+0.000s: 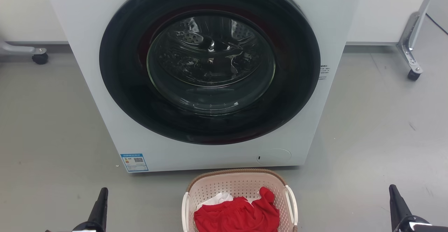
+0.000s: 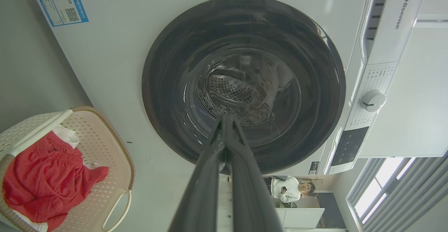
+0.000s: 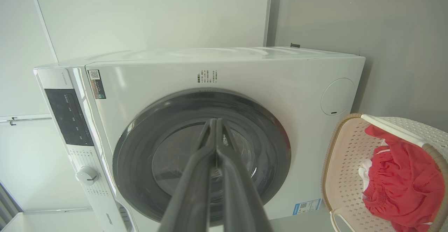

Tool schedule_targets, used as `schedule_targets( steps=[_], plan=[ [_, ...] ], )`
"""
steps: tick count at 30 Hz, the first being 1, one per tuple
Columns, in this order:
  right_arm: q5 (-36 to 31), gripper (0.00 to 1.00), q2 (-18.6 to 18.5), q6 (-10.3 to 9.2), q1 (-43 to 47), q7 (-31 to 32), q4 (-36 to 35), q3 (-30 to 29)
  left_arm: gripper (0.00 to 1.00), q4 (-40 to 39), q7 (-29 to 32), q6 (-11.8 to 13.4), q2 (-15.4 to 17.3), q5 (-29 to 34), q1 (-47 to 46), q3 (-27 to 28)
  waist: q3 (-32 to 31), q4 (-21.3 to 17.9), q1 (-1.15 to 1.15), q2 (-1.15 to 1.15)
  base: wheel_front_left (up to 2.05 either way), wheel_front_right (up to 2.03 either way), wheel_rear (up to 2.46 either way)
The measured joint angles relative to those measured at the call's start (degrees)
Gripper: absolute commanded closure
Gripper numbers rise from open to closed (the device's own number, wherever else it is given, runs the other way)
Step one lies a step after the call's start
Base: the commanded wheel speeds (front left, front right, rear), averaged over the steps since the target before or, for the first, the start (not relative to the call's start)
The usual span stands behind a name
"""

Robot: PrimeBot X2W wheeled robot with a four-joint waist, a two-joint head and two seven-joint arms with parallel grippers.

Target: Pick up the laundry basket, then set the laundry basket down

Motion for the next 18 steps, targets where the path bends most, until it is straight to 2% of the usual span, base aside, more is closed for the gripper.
schedule_targets(
  steps=[18],
  plan=[
    [0.0,1.0,0.0,0.0,0.0,0.0,0.0,0.0,1.0,0.0,0.0,0.0,0.0,0.0,0.0,0.0,0.0,0.0,0.0,0.0,0.0,0.0,0.0]
  ],
)
